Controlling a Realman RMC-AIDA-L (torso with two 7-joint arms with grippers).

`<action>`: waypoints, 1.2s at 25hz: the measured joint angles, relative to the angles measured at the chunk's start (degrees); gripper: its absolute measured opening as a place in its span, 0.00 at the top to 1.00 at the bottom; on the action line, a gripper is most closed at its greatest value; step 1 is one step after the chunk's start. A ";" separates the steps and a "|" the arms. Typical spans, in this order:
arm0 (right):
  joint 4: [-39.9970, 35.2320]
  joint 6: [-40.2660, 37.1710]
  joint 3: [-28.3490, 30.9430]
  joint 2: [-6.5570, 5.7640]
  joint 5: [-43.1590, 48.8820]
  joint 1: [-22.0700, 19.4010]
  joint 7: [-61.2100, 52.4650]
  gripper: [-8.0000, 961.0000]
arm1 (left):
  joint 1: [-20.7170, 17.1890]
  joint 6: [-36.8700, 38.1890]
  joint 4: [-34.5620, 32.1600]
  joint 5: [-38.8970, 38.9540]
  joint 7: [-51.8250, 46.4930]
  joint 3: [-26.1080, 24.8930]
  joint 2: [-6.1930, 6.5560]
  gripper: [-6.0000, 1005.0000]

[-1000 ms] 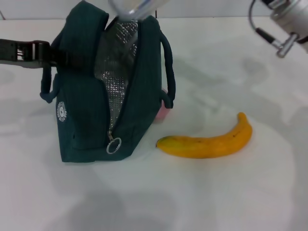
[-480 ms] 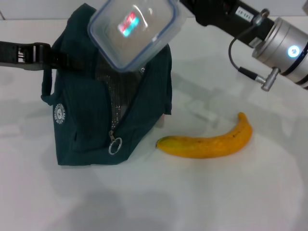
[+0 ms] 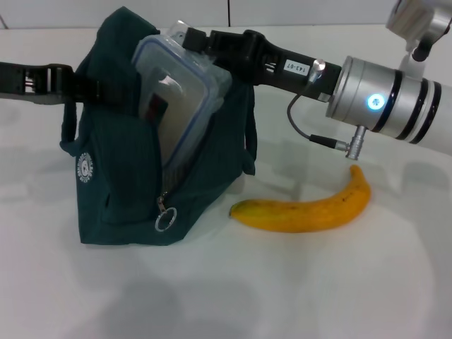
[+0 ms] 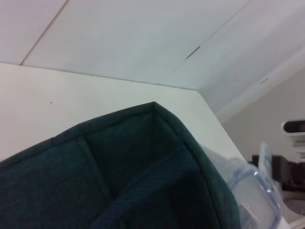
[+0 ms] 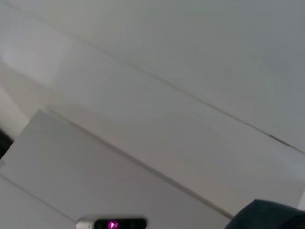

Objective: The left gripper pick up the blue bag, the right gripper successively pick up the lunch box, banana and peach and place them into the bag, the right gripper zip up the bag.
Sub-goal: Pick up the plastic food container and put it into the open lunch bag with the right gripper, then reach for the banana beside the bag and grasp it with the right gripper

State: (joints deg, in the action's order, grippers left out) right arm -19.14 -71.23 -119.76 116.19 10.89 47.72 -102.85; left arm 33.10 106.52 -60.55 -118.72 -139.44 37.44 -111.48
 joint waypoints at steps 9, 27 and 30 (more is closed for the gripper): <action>-1.70 0.01 0.03 -0.05 0.29 -0.71 1.61 0.68 | -0.48 0.00 -0.01 -0.03 -0.10 -0.34 0.44 0.95; -27.60 -5.54 30.52 -13.76 53.51 -8.66 -3.31 0.29 | -2.76 0.12 -0.16 1.97 -0.26 -0.33 2.00 0.95; -39.51 -10.29 40.21 -12.60 78.99 -8.04 -13.28 0.29 | -2.78 0.18 -0.09 2.01 -0.25 -0.26 2.00 0.95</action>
State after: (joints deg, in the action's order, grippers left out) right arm -58.65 -81.52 -79.55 103.60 89.88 39.68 -116.13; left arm 30.32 106.70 -60.64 -116.70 -139.69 37.18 -109.47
